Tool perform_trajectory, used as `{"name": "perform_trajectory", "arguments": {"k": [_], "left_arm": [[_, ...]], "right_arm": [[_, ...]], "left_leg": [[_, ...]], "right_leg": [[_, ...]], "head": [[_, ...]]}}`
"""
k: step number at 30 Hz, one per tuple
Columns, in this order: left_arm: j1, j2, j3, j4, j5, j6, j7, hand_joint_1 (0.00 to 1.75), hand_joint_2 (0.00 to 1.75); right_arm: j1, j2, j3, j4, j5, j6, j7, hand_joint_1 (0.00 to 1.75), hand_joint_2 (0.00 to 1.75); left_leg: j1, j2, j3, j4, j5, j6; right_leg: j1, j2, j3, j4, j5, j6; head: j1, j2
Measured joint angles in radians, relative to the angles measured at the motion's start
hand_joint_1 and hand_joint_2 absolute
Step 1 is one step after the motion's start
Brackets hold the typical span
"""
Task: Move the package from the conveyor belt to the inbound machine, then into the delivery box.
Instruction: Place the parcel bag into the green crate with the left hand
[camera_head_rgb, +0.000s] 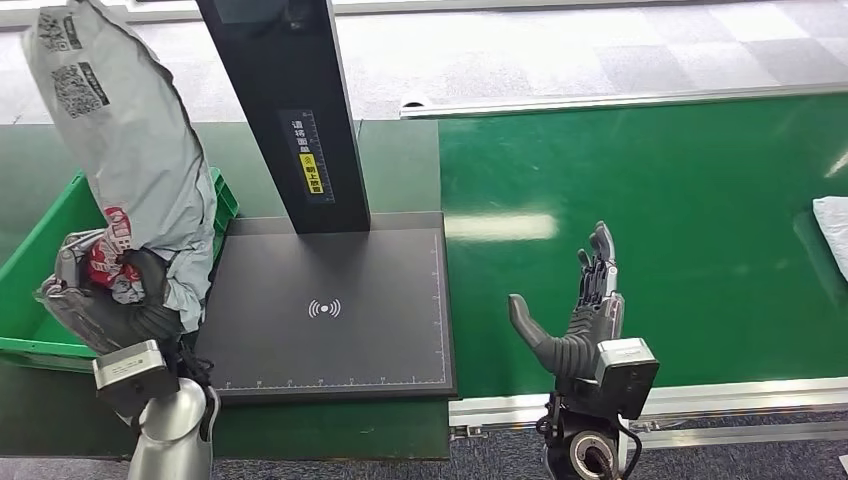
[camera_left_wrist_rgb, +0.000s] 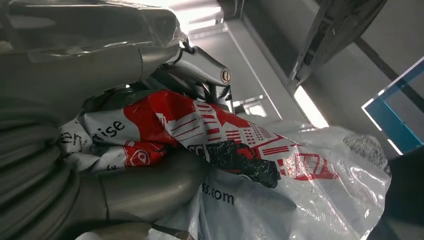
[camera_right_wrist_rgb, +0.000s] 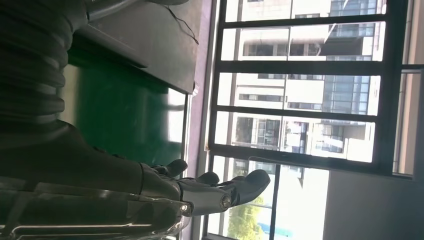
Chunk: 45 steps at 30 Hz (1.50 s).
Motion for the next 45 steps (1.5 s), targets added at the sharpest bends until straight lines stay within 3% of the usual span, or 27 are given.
{"name": "perform_trajectory", "arguments": {"k": [6, 9, 14, 21, 28, 42, 45], "left_arm": [[-0.010, -0.002, 0.110, -0.001, -0.067, 0.000, 0.060, 1.75, 1.75], [-0.050, 0.013, 0.144, 0.045, -0.153, 0.000, 0.176, 1.75, 1.75], [-0.205, 0.121, 0.184, 0.334, -0.450, -0.002, 0.421, 1.75, 1.75], [-0.409, 0.266, 0.210, 0.757, -0.748, -0.002, 0.600, 1.75, 1.75], [-0.499, 0.340, 0.212, 0.958, -0.808, -0.001, 0.642, 1.75, 1.75], [-0.528, 0.368, 0.212, 1.048, -0.843, -0.001, 0.675, 1.74, 1.75], [-0.534, 0.378, 0.212, 1.059, -0.859, -0.001, 0.698, 0.43, 1.75]], "right_arm": [[0.016, 0.000, -0.004, -0.021, 0.002, -0.001, 0.000, 0.00, 1.75], [0.017, 0.000, -0.006, -0.026, 0.003, -0.004, -0.001, 0.00, 1.75], [0.014, -0.002, 0.001, -0.028, -0.003, -0.004, -0.001, 0.00, 1.75], [-0.006, -0.003, 0.017, -0.025, -0.016, 0.012, -0.001, 0.00, 1.75], [-0.021, -0.004, 0.030, -0.016, -0.019, 0.018, -0.001, 0.00, 1.75], [-0.024, -0.004, 0.032, -0.008, -0.024, 0.018, -0.001, 0.00, 1.75], [-0.024, -0.004, 0.032, -0.008, -0.025, 0.017, -0.001, 0.00, 1.75]], "left_leg": [[0.000, 0.000, 0.000, 0.000, 0.000, 0.000], [0.000, -0.001, 0.000, 0.000, 0.000, 0.000], [0.001, 0.000, 0.001, 0.000, 0.002, -0.001], [0.001, 0.000, 0.000, 0.000, 0.003, -0.002], [0.001, 0.000, -0.001, 0.000, 0.003, -0.002], [0.001, 0.000, -0.001, 0.000, 0.003, -0.002], [0.001, 0.000, -0.001, 0.000, 0.003, -0.002]], "right_leg": [[0.000, 0.000, 0.000, 0.000, 0.000, 0.000], [0.000, 0.000, 0.000, 0.000, 0.000, 0.000], [0.001, -0.001, 0.000, 0.000, 0.001, -0.001], [0.001, 0.000, -0.001, 0.001, 0.001, -0.001], [0.001, 0.000, -0.002, 0.001, 0.001, -0.001], [0.001, 0.000, -0.002, 0.001, 0.001, -0.001], [0.001, 0.000, -0.002, 0.001, 0.001, -0.001]], "head": [[0.000, 0.000], [0.000, 0.000], [0.000, 0.000], [0.000, 0.000], [0.000, 0.000], [0.000, 0.000], [0.000, 0.000]]}}
